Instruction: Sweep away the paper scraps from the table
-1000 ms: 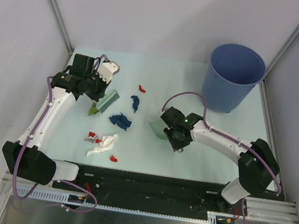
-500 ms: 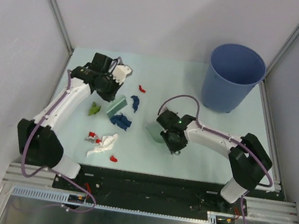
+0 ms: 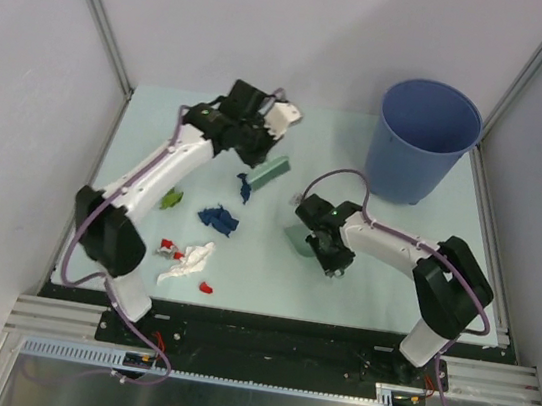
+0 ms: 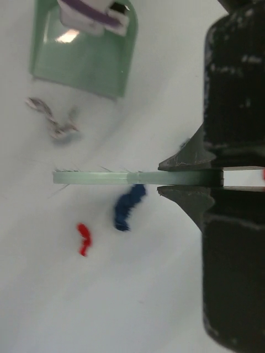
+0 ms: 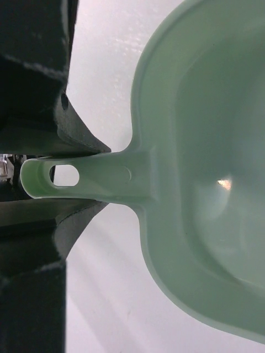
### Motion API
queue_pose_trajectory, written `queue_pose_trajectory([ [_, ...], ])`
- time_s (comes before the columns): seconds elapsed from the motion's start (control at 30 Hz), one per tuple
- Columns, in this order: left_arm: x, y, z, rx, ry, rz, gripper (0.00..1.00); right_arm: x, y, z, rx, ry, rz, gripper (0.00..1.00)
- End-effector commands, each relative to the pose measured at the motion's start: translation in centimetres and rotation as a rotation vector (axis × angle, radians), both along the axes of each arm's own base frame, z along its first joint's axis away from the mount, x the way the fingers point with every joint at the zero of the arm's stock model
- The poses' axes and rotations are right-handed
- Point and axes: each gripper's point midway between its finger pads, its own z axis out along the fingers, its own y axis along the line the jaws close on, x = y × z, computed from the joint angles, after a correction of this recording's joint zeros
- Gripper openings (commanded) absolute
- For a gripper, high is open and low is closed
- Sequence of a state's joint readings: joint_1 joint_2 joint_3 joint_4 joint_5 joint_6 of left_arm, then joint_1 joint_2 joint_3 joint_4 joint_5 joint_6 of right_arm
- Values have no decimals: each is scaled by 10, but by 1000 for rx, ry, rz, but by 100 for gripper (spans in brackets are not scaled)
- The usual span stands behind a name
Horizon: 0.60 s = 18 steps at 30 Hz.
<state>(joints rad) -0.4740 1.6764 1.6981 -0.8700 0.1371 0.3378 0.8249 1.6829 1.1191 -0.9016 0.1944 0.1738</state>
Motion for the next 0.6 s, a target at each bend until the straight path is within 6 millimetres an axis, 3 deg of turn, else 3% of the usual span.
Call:
queue_pose_trajectory([
  [0.0,30,-46,-7,-22,-18,-4,0,31,2,12,73,-64,12,0],
  [0.07,45,-57,1,-10,-62,10,0,38,-3,10,81,-61,-9,0],
  [0.1,54,-61,-13,18,-50,16,0,43,-6,9,85,-66,-21,0],
  [0.17,68,-71,-9,32,-87,20,0,53,-15,7,66,-83,-38,0],
  [0.2,77,-71,-28,72,-73,39,0,59,-15,6,62,-103,-30,0],
  [0.27,80,-81,-35,61,-61,22,0,63,-12,-3,43,-104,4,0],
  [0.3,81,-83,-48,71,-36,18,0,66,-10,-5,37,-102,16,0],
  [0.47,47,-111,-71,-23,100,-115,0,73,-13,-17,20,-71,22,0],
  [0.57,22,-122,-71,-89,167,-206,0,85,-8,-16,44,-97,27,0],
])
